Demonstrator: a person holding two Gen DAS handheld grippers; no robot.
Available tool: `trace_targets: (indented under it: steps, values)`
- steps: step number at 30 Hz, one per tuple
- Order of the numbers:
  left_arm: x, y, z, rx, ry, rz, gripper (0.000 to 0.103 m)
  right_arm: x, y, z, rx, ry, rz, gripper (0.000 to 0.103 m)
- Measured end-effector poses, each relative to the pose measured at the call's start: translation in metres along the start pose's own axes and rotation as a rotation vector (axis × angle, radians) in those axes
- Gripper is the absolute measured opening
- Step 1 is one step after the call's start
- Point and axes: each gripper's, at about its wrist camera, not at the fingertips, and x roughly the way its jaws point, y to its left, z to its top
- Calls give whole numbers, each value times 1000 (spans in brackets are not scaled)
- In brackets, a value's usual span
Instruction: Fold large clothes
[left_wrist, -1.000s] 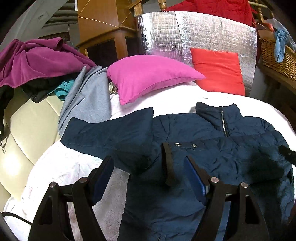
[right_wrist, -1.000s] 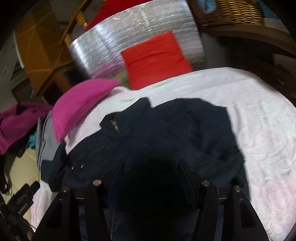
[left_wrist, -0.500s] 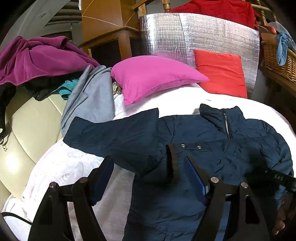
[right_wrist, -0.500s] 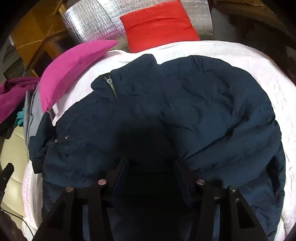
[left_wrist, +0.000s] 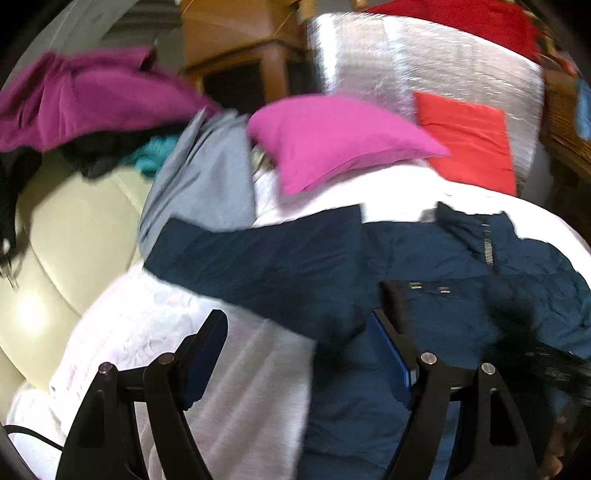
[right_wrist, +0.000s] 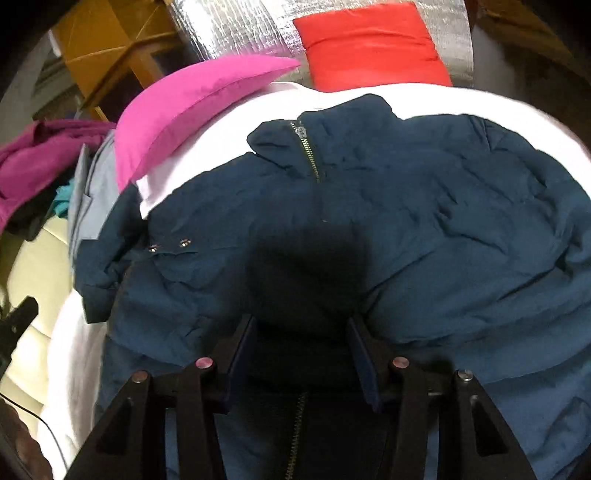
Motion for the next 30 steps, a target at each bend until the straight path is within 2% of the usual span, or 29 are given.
trace_targets:
  steps: [2, 6, 9, 15, 19, 20, 21, 24, 25, 26, 30]
  values:
    - [24, 35, 6, -105, 70, -33, 78, -13, -2, 3, 27, -32, 84, 54]
    - [65, 107, 13, -360, 136, -63, 78, -31, -8, 2, 19, -89, 81, 54]
    - [105, 153, 12, -555, 190, -154, 78, -32, -12, 3, 27, -99, 83, 54]
    - [163, 189, 9, -765, 233, -255, 78, -41, -22, 2, 4, -121, 56, 54]
    - [186, 197, 10, -816, 238, -294, 74, -44, -34, 1, 12, -127, 42, 54]
    - [189, 199, 10, -828, 243, -304, 59, -44, -37, 1, 11, -124, 32, 54]
    - [195, 200, 10, -842, 248, -322, 50, -43, -39, 1, 11, -122, 23, 54]
    - [201, 199, 12, -841, 222, -334, 34, -44, -45, 1, 18, -123, 10, 54]
    - [200, 198, 15, -830, 210, -335, 21, -45, -48, 1, 23, -127, 6, 54]
    - [198, 197, 18, -822, 198, -336, 14, -46, -50, 2, 27, -130, 4, 54]
    - [164, 177, 44, -720, 103, -327, 10, -54, -56, 4, 54, -152, 7, 54]
